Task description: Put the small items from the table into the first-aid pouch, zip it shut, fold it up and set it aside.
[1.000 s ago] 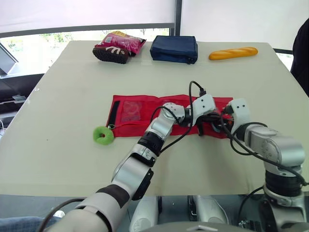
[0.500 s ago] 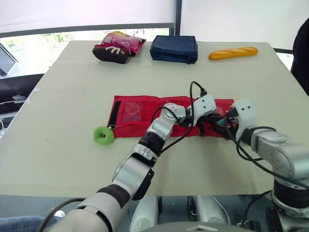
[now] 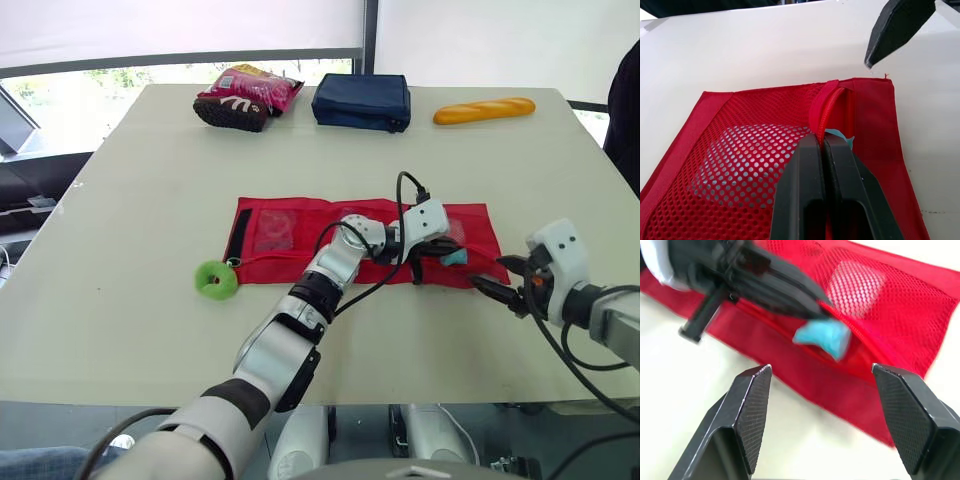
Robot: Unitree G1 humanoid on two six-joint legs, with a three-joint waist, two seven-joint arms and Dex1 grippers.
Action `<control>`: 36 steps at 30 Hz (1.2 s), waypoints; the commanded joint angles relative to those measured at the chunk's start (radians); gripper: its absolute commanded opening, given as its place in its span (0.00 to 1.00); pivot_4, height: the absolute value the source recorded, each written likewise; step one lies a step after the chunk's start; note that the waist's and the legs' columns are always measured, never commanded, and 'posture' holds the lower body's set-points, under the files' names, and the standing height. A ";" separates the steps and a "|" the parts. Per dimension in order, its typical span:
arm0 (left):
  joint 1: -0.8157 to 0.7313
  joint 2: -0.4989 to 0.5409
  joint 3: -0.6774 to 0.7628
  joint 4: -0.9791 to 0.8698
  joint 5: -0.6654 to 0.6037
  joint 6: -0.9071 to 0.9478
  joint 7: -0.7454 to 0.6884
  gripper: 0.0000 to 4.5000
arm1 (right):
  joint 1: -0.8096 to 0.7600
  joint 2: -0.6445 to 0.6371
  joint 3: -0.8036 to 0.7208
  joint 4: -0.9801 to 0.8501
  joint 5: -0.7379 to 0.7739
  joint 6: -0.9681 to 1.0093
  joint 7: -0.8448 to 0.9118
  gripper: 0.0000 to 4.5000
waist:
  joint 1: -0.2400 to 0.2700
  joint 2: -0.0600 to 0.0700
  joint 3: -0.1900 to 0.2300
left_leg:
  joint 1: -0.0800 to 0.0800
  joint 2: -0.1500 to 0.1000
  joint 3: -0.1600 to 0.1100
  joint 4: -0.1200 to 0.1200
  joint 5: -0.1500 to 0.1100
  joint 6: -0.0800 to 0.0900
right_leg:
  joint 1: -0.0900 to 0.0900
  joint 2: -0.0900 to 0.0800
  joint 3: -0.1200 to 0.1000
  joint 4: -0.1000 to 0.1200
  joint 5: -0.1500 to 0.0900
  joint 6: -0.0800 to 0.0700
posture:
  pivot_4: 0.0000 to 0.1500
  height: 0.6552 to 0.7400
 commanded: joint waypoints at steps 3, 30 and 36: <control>-0.017 -0.016 -0.001 -0.021 -0.016 -0.014 -0.003 0.00 | 0.018 0.057 0.098 -0.001 -0.018 -0.126 -0.050 0.63 | 0.001 0.000 0.000 | 0.000 0.000 0.000 0.000 0.000 0.000 | 0.000 0.001 0.000 0.000 0.000 0.000 | 1.00 1.00; -0.014 -0.017 -0.007 -0.027 -0.018 -0.018 -0.018 0.00 | 0.148 0.039 -0.003 0.081 -0.060 -0.474 -0.040 0.13 | 0.003 0.000 0.000 | -0.002 -0.001 0.000 0.000 0.000 0.000 | 0.000 -0.001 0.000 -0.003 0.000 0.001 | 1.00 1.00; -0.015 -0.026 -0.008 -0.021 -0.020 -0.023 -0.016 0.00 | 0.208 0.097 -0.158 0.126 0.006 -0.399 -0.128 0.65 | 0.005 0.000 0.000 | 0.001 0.000 0.000 0.000 0.000 0.000 | 0.003 0.000 0.000 -0.002 -0.003 0.004 | 1.00 1.00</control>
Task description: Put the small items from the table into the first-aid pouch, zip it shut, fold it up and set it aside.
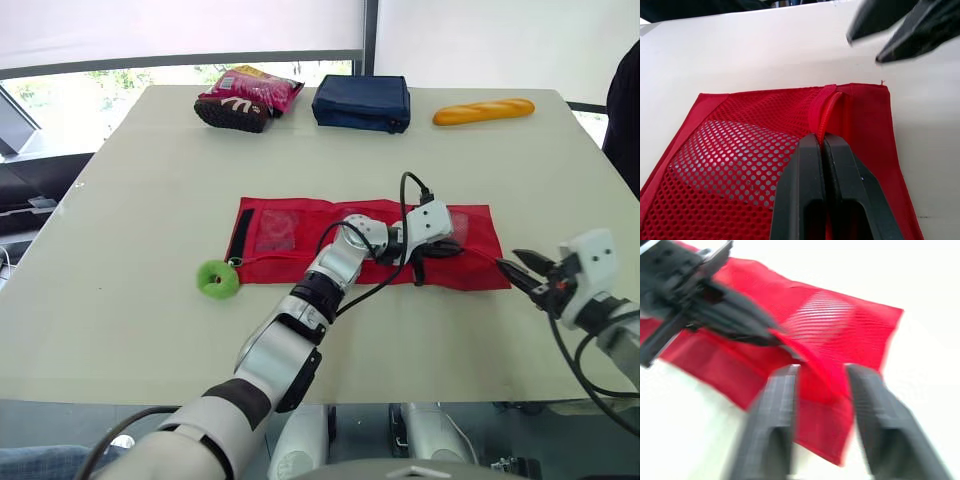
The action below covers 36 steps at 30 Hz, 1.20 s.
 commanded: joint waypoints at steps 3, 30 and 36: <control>-0.014 -0.026 0.001 -0.013 -0.020 -0.025 0.002 0.00 | 0.007 0.076 -0.034 0.050 0.057 0.091 -0.100 0.99 | -0.003 0.000 0.000 | 0.000 0.000 0.001 0.000 0.000 0.000 | 0.000 0.000 0.002 0.000 0.000 0.000 | 1.00 1.00; 0.318 0.506 0.125 -0.887 -0.352 0.304 -0.355 0.97 | 0.069 -0.016 -0.163 0.223 0.216 0.153 -0.059 0.00 | -0.004 0.005 -0.001 | 0.001 0.002 -0.001 -0.001 0.000 0.000 | -0.001 0.000 0.003 0.000 0.002 -0.004 | 1.00 1.00; 0.499 0.711 0.310 -1.063 -0.563 0.445 -0.383 0.97 | 0.126 -0.169 -0.243 0.438 0.125 0.040 0.024 0.00 | 0.007 0.006 0.000 | 0.000 0.001 0.001 0.000 0.000 0.000 | 0.002 -0.001 0.005 -0.002 -0.002 0.002 | 1.00 1.00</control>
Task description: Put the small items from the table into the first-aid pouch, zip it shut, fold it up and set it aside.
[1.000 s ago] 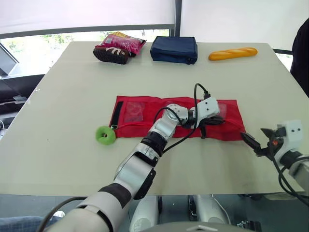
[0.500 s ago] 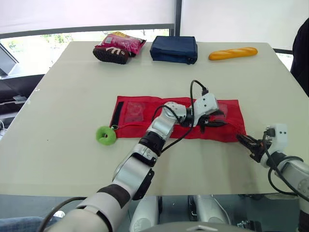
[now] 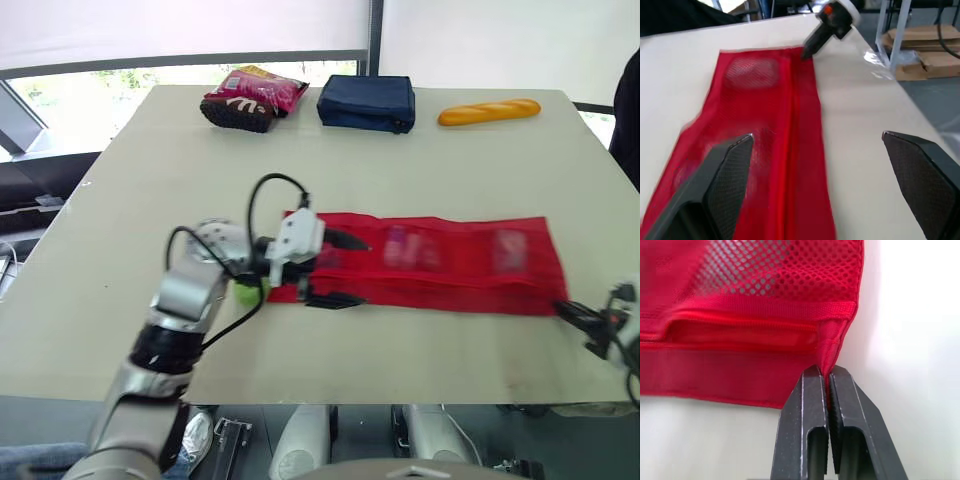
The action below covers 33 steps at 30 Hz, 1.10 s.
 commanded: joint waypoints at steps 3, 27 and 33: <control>0.097 0.086 0.154 -0.126 -0.157 0.067 0.021 0.97 | -0.006 -0.091 -0.044 0.161 -0.086 -0.101 0.047 0.00 | -0.006 0.000 0.000 | 0.001 0.000 0.001 0.000 0.000 0.000 | 0.001 0.000 0.001 0.000 0.000 0.001 | 1.00 1.00; 0.246 0.123 0.223 -0.103 -0.157 0.264 0.445 1.00 | 0.247 -0.131 -0.172 -0.188 0.055 -0.407 0.524 0.99 | -0.013 -0.002 0.001 | 0.004 0.004 0.000 -0.001 0.000 0.000 | 0.001 0.005 0.005 0.001 0.000 0.001 | 1.00 1.00; 0.163 0.080 0.179 0.061 -0.187 0.370 0.451 1.00 | 0.167 -0.096 -0.108 -0.365 0.196 -0.387 0.479 0.99 | -0.007 -0.002 0.001 | 0.003 0.003 0.000 0.000 0.000 0.000 | 0.001 0.006 0.003 0.001 0.000 0.001 | 1.00 1.00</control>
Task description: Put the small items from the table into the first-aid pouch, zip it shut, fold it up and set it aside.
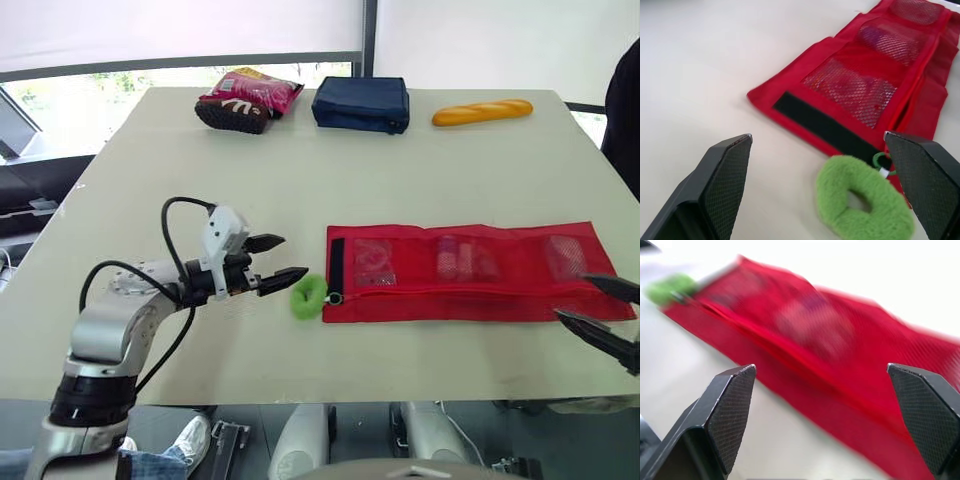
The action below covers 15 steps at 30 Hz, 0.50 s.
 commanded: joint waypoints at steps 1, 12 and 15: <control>-0.057 -0.017 -0.014 0.053 -0.048 0.080 -0.012 1.00 | -0.042 0.013 0.023 -0.091 0.075 0.006 -0.048 0.99 | 0.000 -0.001 0.000 | -0.001 0.000 0.000 0.000 0.000 0.000 | 0.000 0.000 -0.001 0.000 0.000 0.000 | 1.00 1.00; -0.282 -0.118 -0.178 0.324 -0.030 0.273 -0.058 1.00 | -0.159 -0.028 0.130 -0.248 0.185 0.039 -0.169 0.99 | 0.001 -0.002 0.000 | -0.001 -0.003 -0.002 0.000 0.000 0.000 | 0.000 -0.003 -0.001 0.000 0.000 0.000 | 1.00 1.00; -0.323 -0.137 -0.211 0.369 -0.032 0.333 -0.073 1.00 | -0.155 -0.030 0.141 -0.265 0.180 0.035 -0.178 0.99 | 0.002 -0.002 0.000 | -0.001 -0.003 -0.002 0.000 0.000 0.000 | 0.000 -0.002 -0.002 0.000 0.000 0.000 | 1.00 1.00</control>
